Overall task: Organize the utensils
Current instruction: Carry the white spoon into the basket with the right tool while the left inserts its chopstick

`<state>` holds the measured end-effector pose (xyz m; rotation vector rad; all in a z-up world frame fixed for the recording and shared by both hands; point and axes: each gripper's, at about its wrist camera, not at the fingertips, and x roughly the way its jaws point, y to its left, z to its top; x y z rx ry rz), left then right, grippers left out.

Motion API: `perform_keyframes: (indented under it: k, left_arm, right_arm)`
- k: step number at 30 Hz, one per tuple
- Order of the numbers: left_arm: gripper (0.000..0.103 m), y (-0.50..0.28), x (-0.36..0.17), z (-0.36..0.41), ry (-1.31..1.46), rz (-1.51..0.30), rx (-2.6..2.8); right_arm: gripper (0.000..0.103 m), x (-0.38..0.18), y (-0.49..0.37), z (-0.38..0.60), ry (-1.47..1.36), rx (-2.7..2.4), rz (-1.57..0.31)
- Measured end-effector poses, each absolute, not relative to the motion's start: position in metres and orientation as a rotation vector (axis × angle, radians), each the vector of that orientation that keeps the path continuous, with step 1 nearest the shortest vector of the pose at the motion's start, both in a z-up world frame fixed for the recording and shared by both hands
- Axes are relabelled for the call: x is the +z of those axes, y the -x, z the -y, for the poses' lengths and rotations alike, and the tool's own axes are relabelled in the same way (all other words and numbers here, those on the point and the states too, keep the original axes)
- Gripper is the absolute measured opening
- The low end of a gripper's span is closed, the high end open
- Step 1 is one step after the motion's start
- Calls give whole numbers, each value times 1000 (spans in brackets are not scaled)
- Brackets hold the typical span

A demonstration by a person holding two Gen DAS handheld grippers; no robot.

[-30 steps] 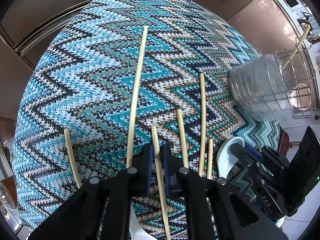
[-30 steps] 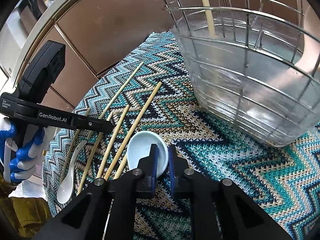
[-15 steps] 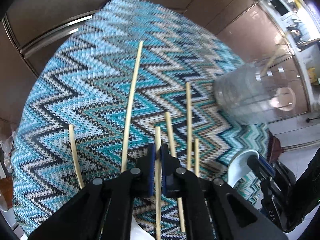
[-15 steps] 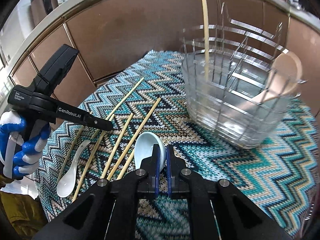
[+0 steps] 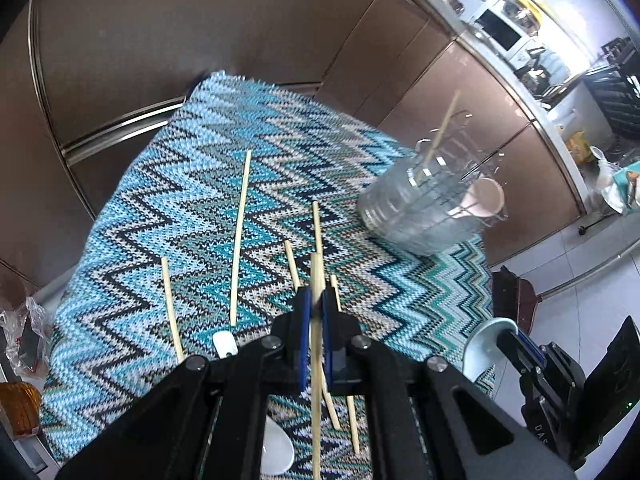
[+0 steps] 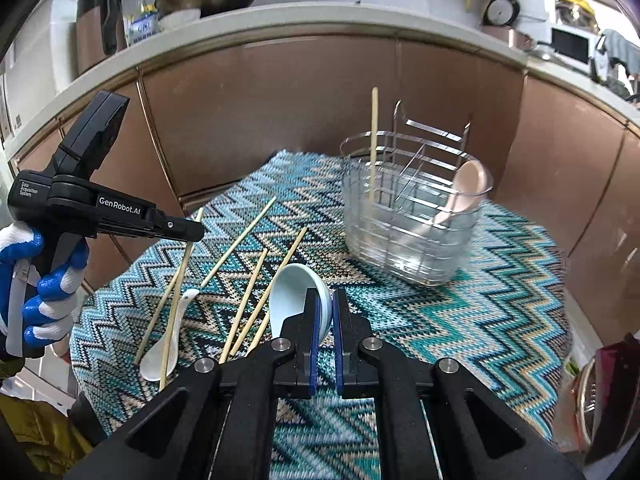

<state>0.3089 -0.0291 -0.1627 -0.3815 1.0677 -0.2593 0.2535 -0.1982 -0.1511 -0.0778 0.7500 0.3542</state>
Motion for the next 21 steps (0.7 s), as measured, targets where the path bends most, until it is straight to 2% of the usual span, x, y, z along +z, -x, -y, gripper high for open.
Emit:
perform_keyframes:
  k: [12,21]
  left_arm:
    - [5,-257,-106,21,374,-934,-304]
    - [5,-235,-41,29,353,-765,-354]
  right_arm:
    - [6,-103,-194,196,77,298,-636]
    - [6,-58,-164,201,77,222,-499]
